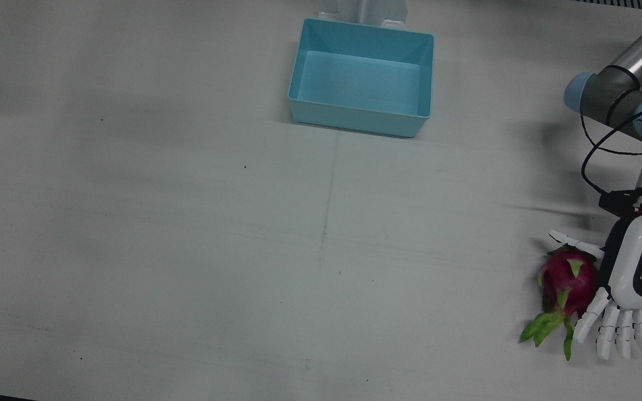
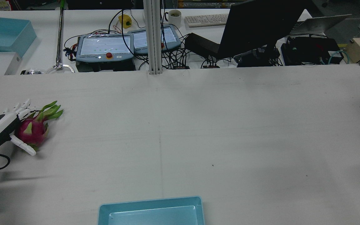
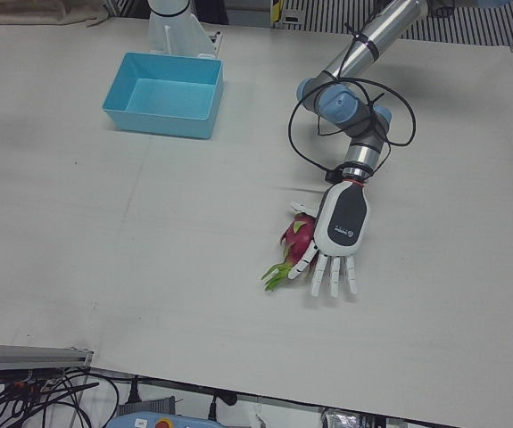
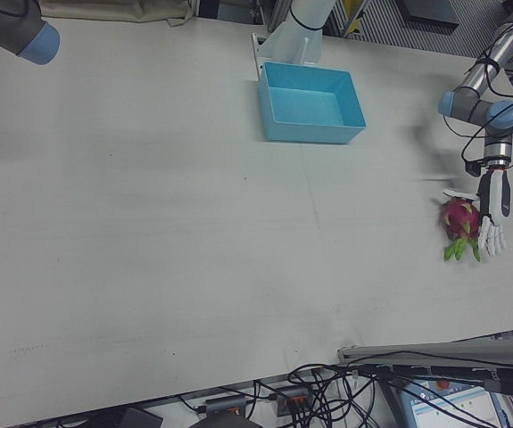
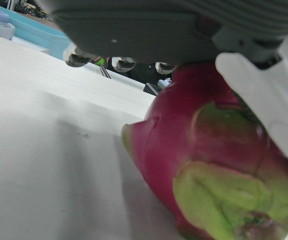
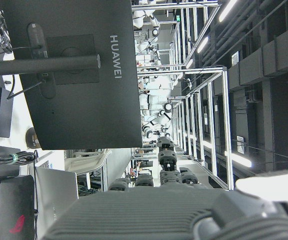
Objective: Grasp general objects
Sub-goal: 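Close the left hand's fingers around the dragon fruit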
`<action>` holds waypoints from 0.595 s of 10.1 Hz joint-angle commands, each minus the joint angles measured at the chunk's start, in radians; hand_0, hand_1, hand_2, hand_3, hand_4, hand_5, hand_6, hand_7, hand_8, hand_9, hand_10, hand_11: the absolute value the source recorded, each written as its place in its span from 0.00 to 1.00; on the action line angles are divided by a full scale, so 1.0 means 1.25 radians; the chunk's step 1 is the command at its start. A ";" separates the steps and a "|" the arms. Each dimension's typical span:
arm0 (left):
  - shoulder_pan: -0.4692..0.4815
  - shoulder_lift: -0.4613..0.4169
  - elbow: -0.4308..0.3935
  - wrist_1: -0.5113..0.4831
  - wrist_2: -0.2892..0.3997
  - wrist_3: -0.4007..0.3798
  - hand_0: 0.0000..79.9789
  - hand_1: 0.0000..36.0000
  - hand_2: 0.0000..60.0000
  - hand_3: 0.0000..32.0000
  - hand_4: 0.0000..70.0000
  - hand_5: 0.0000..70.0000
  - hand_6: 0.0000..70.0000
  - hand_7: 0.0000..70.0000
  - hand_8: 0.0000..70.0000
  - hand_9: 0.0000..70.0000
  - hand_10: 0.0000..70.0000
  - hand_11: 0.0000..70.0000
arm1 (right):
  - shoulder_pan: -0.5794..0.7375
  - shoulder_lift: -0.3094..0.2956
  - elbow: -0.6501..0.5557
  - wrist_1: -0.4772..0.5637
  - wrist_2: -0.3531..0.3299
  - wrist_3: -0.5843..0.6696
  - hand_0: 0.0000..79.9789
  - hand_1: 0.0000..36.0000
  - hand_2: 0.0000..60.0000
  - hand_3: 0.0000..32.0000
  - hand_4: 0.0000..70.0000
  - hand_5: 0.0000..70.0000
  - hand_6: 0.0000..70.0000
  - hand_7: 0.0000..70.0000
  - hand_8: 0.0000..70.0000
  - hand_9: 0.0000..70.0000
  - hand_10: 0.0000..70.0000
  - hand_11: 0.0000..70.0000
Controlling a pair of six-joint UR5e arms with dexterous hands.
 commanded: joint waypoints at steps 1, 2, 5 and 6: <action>0.003 0.001 -0.003 0.007 -0.045 0.004 0.62 0.46 0.25 0.00 0.18 0.54 0.12 0.47 0.14 0.07 0.08 0.13 | 0.000 0.000 0.001 0.000 0.000 0.000 0.00 0.00 0.00 0.00 0.00 0.00 0.00 0.00 0.00 0.00 0.00 0.00; 0.004 0.002 -0.003 0.010 -0.053 0.005 0.64 0.50 0.28 0.00 0.21 0.60 0.21 0.61 0.23 0.14 0.17 0.27 | 0.000 0.000 0.000 -0.001 0.000 0.000 0.00 0.00 0.00 0.00 0.00 0.00 0.00 0.00 0.00 0.00 0.00 0.00; 0.004 0.002 -0.003 0.010 -0.054 0.016 0.70 0.59 0.35 0.00 0.24 0.70 0.43 0.99 0.49 0.51 0.57 0.81 | 0.000 0.000 0.000 0.000 0.000 0.000 0.00 0.00 0.00 0.00 0.00 0.00 0.00 0.00 0.00 0.00 0.00 0.00; 0.003 0.002 -0.003 0.010 -0.055 0.017 0.73 0.63 0.37 0.00 0.25 0.73 0.50 1.00 0.57 0.61 0.68 0.98 | 0.000 0.000 0.000 0.000 0.000 0.000 0.00 0.00 0.00 0.00 0.00 0.00 0.00 0.00 0.00 0.00 0.00 0.00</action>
